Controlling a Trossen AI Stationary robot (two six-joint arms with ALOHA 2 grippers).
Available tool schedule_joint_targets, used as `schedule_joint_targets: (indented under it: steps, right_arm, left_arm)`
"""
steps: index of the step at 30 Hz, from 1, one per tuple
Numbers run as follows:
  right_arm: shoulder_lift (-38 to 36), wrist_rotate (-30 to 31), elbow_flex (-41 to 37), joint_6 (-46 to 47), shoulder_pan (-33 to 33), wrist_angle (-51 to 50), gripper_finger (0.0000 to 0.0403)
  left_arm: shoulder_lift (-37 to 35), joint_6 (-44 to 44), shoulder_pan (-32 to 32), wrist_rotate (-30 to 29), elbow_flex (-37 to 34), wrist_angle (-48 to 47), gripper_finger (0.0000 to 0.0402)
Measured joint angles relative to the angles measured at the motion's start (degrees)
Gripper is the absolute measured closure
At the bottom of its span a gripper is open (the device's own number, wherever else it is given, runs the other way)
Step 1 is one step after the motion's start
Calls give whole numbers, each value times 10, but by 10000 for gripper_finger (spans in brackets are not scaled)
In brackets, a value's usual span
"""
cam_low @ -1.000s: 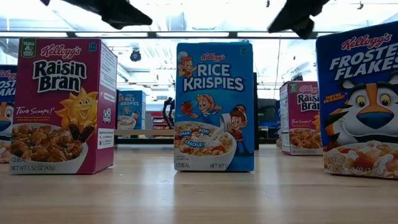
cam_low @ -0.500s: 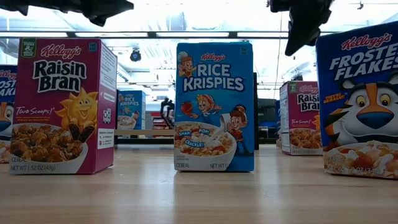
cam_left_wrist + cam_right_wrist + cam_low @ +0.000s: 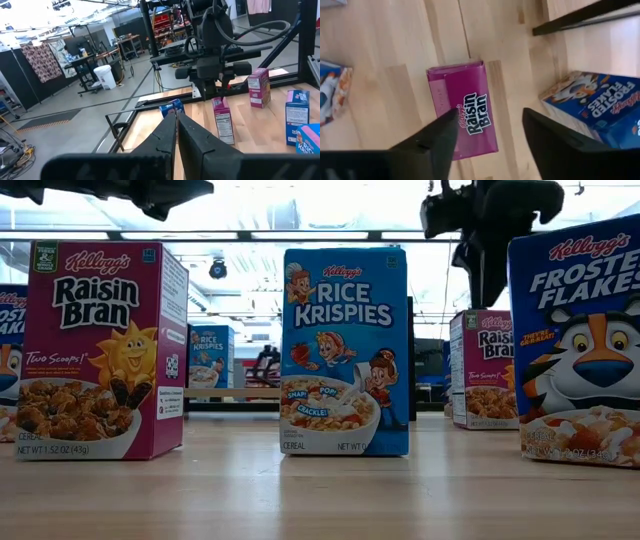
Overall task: Stack cereal on shelf
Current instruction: Put the top violet cereal box on the shelf
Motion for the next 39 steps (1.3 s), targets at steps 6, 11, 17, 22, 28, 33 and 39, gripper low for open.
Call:
schedule_joint_targets:
  steps: [6,11,17,22,28,33,39]
  right_arm:
    - [-10,-16,0,-26,0,3,140]
    - [-14,-46,-2,-13,2,16,129]
    - [-14,-40,-28,-12,3,37,134]
    - [-14,-41,-60,-11,3,61,135]
    - [-14,-41,-92,-12,3,107,148]
    - [-14,-42,-89,-12,3,113,190]
    - [-14,-54,-89,-12,3,116,248]
  left_arm:
    - [4,0,0,0,0,0,401]
    - [10,0,0,0,0,0,401]
    - [16,0,0,0,0,-2,401]
    - [22,0,0,0,0,-1,401]
    - [31,-2,0,0,0,-1,401]
    - [41,-6,0,0,0,-1,401]
    - [49,-5,0,0,0,0,401]
